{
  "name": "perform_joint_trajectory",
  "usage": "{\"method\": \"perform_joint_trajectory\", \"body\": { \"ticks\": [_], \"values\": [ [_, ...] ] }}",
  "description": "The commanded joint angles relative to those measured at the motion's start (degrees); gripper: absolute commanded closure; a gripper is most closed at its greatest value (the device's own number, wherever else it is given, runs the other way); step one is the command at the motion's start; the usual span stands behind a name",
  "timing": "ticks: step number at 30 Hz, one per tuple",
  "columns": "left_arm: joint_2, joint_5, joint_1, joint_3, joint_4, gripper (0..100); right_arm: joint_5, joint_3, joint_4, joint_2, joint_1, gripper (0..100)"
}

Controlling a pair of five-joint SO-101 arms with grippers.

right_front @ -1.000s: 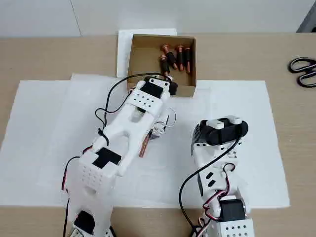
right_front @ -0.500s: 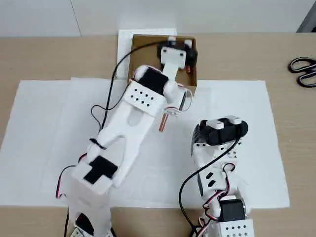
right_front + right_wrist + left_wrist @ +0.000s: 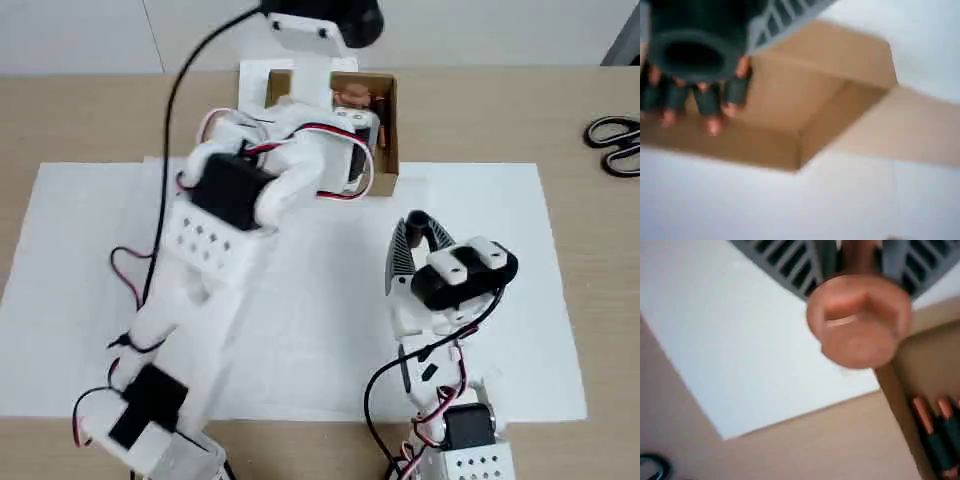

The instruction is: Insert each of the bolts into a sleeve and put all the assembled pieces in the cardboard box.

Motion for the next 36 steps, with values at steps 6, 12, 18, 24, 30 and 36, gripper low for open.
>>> {"method": "perform_joint_trajectory", "body": {
  "ticks": [6,12,18,24,30,36],
  "values": [
    [-18.5,1.8,0.2,12.4,-6.2,99,8.1,0.3,-10.0,-1.2,-8.7,99.5],
    [-36.6,-1.7,0.2,32.0,-19.5,99,8.0,0.3,-12.4,-1.2,-8.8,99.5],
    [-48.0,-7.7,0.4,59.6,-43.8,99,7.9,0.3,-12.1,-1.2,-9.0,99.5],
    [-50.6,-8.0,7.4,67.5,-53.0,99,2.1,0.3,-12.0,-1.2,-9.1,99.5],
    [-46.9,-8.3,10.2,66.9,-53.0,99,0.4,0.3,-12.0,-0.9,-12.0,99.5],
    [-46.3,-8.3,10.1,67.4,-52.7,99,0.5,0.3,-11.9,-0.7,-12.2,99.5]
  ]
}}
